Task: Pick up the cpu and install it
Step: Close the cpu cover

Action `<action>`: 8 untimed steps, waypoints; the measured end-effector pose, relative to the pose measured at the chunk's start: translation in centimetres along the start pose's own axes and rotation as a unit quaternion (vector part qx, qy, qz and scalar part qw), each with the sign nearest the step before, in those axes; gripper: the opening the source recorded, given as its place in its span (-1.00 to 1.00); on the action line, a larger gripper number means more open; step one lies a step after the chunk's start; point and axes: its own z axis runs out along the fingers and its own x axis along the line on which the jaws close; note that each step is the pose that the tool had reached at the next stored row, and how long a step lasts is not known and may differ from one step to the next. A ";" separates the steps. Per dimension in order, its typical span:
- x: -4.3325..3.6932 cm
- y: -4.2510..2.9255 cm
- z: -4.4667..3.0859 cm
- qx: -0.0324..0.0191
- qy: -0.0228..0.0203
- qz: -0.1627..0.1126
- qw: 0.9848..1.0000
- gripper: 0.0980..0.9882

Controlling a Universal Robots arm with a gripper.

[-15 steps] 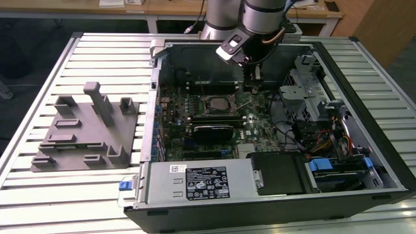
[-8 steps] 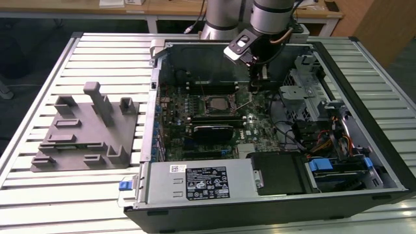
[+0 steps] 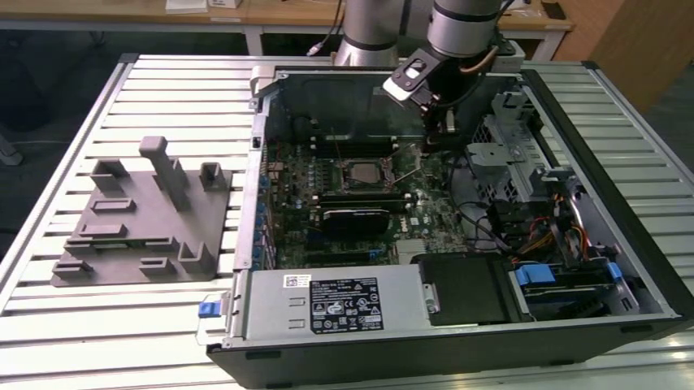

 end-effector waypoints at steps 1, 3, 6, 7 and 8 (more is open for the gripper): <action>0.00 0.08 0.09 0.000 0.000 0.000 1.000 -0.98; 0.01 0.16 0.42 0.000 0.000 0.000 1.000 -0.98; 0.03 0.23 0.95 0.000 0.000 0.000 1.000 -0.98; 0.03 0.26 1.12 0.000 0.000 0.000 1.000 -0.98; 0.04 0.28 1.26 0.000 0.000 0.000 1.000 -0.98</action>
